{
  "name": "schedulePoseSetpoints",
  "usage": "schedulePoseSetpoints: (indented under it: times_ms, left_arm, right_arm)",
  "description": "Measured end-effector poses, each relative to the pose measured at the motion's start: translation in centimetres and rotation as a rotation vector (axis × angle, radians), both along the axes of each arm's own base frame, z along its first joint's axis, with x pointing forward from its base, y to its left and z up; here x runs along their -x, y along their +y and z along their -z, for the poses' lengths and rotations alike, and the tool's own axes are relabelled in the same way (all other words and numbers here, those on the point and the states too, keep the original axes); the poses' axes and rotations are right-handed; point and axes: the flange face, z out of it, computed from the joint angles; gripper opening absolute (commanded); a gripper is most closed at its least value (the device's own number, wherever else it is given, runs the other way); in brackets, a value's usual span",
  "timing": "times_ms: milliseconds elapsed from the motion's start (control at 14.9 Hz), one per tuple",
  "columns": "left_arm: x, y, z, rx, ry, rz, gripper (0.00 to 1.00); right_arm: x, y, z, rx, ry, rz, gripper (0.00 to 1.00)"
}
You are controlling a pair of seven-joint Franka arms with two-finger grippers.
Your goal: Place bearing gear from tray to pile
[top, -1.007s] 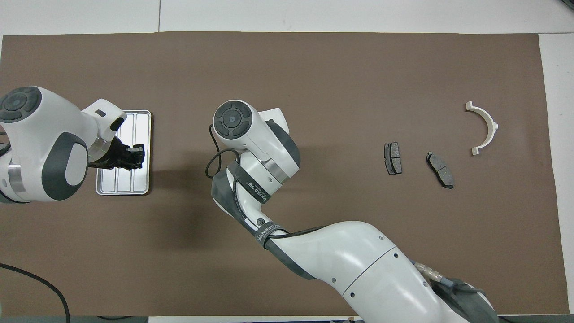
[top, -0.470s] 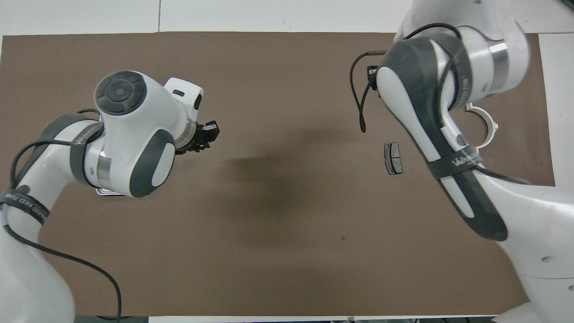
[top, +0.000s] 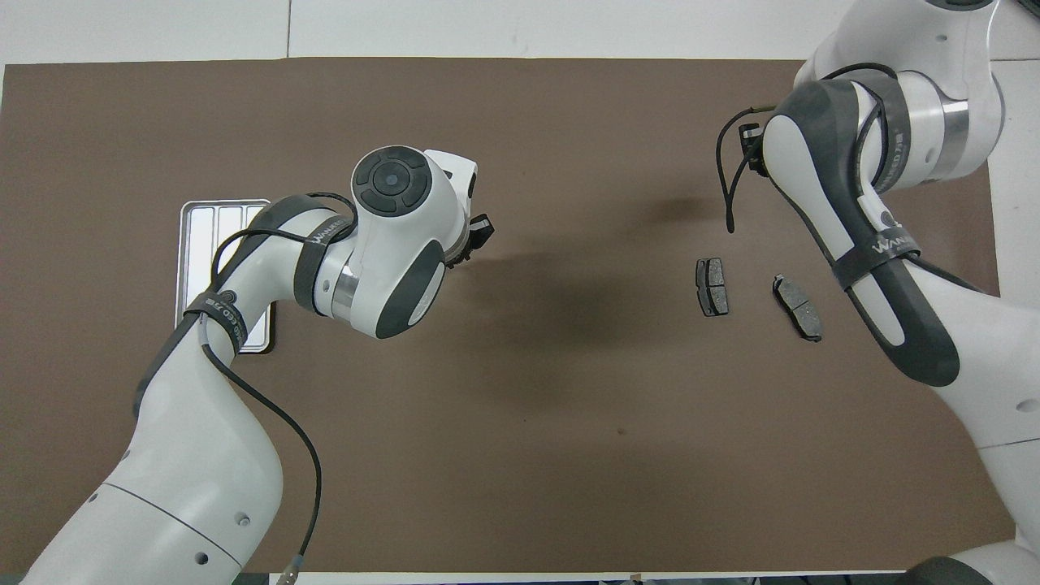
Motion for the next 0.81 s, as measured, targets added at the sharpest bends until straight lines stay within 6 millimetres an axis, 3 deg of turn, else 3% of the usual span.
schedulePoseSetpoints:
  times_ms: [201,336,403,470,537,671,806]
  left_arm:
    - [0.5,-0.7,0.6,0.002,-0.002,-0.009,0.06]
    - [1.1,-1.2,1.4,-0.005,0.009,-0.013,0.08]
    - [1.3,-1.4,1.9,-0.008,0.016,-0.021,0.25]
    - [1.4,-1.6,2.4,-0.011,0.020,-0.027,0.85]
    - [1.5,-1.7,2.8,-0.014,0.024,-0.030,1.00]
    - [1.2,-1.4,2.6,-0.018,0.025,-0.037,1.00]
    - [0.0,0.2,1.5,-0.026,0.024,-0.067,1.00]
  right_arm:
    - [0.2,-1.5,4.6,0.055,-0.031,-0.042,0.00]
    - [0.3,-2.0,6.4,0.057,-0.034,-0.042,0.00]
    - [0.3,-2.3,6.9,0.056,-0.040,-0.041,0.00]
    - [0.3,-2.4,7.4,0.054,-0.046,-0.041,0.00]
    - [0.3,-2.5,7.9,0.051,-0.053,-0.041,0.00]
    - [0.3,-2.6,8.7,0.047,-0.065,-0.042,0.00]
    - [0.2,-2.8,9.5,0.044,-0.072,-0.040,0.00]
